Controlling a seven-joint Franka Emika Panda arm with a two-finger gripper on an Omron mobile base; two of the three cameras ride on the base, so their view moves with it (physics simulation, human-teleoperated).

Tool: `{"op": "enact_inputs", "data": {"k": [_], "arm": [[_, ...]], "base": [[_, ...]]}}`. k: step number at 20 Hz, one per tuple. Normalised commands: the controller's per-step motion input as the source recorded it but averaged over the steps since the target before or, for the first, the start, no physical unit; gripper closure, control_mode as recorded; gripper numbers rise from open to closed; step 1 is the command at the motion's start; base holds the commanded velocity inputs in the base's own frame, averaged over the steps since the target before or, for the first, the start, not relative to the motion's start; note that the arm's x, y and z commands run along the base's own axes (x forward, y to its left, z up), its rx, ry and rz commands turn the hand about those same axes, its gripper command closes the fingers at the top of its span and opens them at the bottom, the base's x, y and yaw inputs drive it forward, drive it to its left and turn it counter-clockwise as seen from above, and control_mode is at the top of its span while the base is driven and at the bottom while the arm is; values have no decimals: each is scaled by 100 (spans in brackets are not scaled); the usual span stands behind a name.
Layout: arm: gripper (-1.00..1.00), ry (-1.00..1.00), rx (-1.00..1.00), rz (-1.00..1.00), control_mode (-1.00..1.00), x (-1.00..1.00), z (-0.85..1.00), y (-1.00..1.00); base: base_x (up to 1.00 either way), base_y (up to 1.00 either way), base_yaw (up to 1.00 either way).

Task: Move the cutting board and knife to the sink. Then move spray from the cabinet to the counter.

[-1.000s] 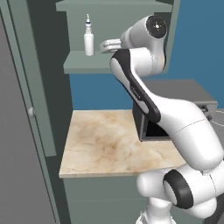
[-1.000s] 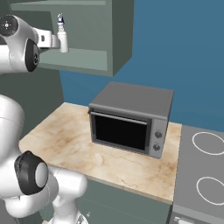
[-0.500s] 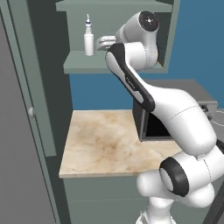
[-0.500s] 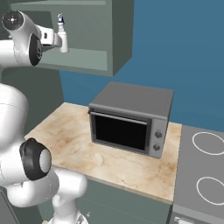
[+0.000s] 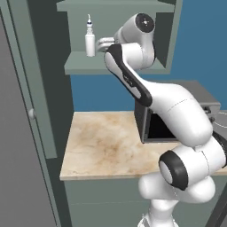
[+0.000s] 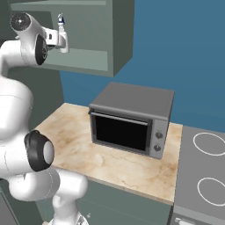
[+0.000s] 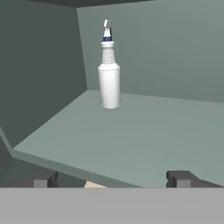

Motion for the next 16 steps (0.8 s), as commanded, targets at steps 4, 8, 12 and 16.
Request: {"op": "enact_inputs", "data": {"k": [4,8,12,16], "arm": [[-100,-2,0,0,-100,34,-19,5],[-100,0,0,0,-100,31,0,10],[-100,0,0,0,-100,30,0,10],[-100,0,0,0,-100,31,0,13]], "base": [[0,0,0],[0,0,0],[0,0,0],[0,0,0]]}}
